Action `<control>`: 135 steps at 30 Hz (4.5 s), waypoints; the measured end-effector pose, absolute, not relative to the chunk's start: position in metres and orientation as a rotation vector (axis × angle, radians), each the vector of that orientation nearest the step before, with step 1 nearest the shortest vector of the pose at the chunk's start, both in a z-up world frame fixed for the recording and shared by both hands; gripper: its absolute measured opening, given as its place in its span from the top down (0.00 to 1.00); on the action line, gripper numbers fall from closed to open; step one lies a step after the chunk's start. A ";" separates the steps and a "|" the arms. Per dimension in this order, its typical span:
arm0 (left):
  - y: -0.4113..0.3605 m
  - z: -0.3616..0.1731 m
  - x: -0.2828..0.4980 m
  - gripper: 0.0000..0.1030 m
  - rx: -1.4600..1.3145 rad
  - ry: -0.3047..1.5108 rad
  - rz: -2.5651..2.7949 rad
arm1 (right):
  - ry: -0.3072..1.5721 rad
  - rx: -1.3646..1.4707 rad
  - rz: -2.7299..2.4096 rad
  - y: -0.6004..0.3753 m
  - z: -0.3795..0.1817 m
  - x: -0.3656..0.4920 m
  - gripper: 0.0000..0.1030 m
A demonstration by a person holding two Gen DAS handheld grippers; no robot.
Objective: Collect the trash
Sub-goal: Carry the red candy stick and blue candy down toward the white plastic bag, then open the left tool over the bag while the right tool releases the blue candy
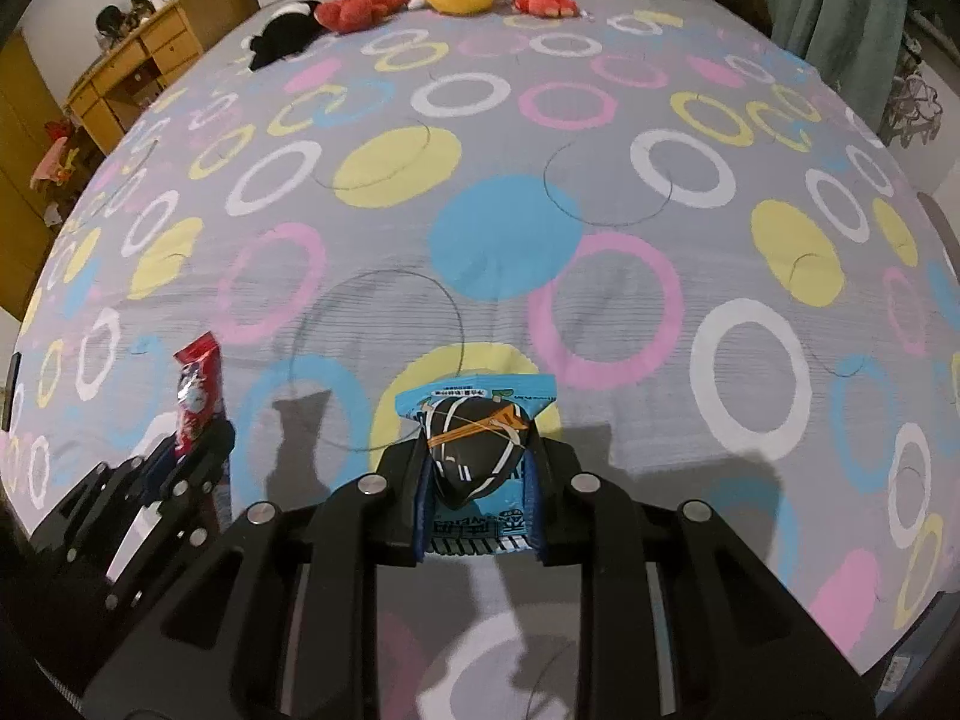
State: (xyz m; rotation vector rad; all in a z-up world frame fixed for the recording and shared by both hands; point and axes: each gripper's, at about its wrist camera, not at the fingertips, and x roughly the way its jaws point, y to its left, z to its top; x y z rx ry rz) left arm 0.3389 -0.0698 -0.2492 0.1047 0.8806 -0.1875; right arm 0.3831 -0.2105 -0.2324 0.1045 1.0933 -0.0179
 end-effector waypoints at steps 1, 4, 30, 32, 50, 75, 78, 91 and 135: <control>-0.069 -0.247 0.337 0.89 0.103 0.878 -0.191 | 1.083 0.101 -0.013 -0.209 -0.229 0.378 0.78; -0.069 -0.242 0.331 0.89 0.107 0.864 -0.196 | 1.056 0.106 0.003 -0.205 -0.217 0.362 0.78; -0.033 -0.221 0.217 0.89 0.164 0.833 -0.222 | 0.975 0.113 0.034 -0.190 -0.191 0.209 0.77; -0.032 -0.226 0.202 0.89 0.172 0.853 -0.220 | 0.972 0.102 0.035 -0.189 -0.190 0.195 0.77; -0.039 -0.252 0.101 0.89 0.302 0.874 -0.259 | 1.004 0.147 0.028 -0.188 -0.225 0.107 0.77; -0.051 -0.299 0.049 0.89 0.328 1.013 -0.354 | 1.044 0.088 0.029 -0.165 -0.277 0.059 0.77; -0.052 -0.311 0.049 0.89 0.321 1.053 -0.368 | 1.059 0.091 0.033 -0.164 -0.288 0.058 0.77; -0.063 -0.371 0.052 0.89 0.393 1.164 -0.385 | 1.166 0.112 0.051 -0.162 -0.356 0.063 0.77; -0.049 -0.388 0.046 0.44 0.477 1.210 -0.362 | 1.251 0.243 0.046 -0.174 -0.368 0.069 0.29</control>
